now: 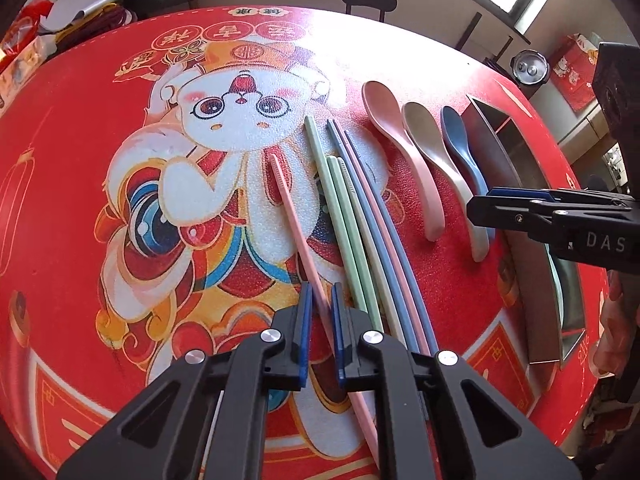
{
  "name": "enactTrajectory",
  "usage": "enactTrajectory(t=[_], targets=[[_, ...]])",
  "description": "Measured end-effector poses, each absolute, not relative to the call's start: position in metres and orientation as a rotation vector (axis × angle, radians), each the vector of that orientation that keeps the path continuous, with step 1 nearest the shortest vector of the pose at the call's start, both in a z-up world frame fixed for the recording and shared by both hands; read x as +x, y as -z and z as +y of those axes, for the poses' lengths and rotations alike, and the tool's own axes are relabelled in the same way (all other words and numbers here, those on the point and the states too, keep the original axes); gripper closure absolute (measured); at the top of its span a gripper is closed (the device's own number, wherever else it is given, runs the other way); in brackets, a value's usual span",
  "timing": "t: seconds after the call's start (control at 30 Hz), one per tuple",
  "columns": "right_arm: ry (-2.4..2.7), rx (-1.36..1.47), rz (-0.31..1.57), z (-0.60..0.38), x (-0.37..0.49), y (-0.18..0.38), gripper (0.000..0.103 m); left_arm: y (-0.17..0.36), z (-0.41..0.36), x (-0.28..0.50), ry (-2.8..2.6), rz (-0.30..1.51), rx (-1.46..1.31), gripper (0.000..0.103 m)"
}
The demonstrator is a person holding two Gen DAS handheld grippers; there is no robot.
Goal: Organize utensils
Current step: 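Grasp the beige spoon with the right tool while the left tool grasps a pink chopstick, then lift the beige spoon with the right tool while the left tool carries the pink chopstick toward the tray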
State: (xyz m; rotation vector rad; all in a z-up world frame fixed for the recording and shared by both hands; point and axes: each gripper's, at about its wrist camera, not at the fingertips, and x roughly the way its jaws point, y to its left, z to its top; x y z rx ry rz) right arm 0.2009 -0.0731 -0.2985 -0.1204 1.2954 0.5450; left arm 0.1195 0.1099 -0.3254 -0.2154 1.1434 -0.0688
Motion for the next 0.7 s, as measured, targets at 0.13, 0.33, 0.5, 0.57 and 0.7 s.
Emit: enactTrajectory(t=[0.13,0.33,0.5,0.57,0.7], targets=[[-0.53,-0.142,1.3,-0.071,0.204,0.303,0.067,0.325,0.117,0.113,0.06,1.153,-0.213,0.096],[-0.506,-0.179,1.299,-0.062,0.212,0.309,0.073,0.324,0.131,0.11,0.034,1.143,-0.239,0.096],[-0.489,-0.213,1.294,-0.055,0.217,0.314,0.073,0.323,0.132,0.114,0.017,1.136,-0.23,0.096],[-0.477,-0.227,1.295,-0.053,0.219,0.316,0.074,0.324,0.134,0.117,0.017,1.133,-0.236,0.096],[-0.469,-0.238,1.299,-0.051,0.222,0.32,0.079,0.323,0.137,0.122,0.015,1.131,-0.251,0.096]])
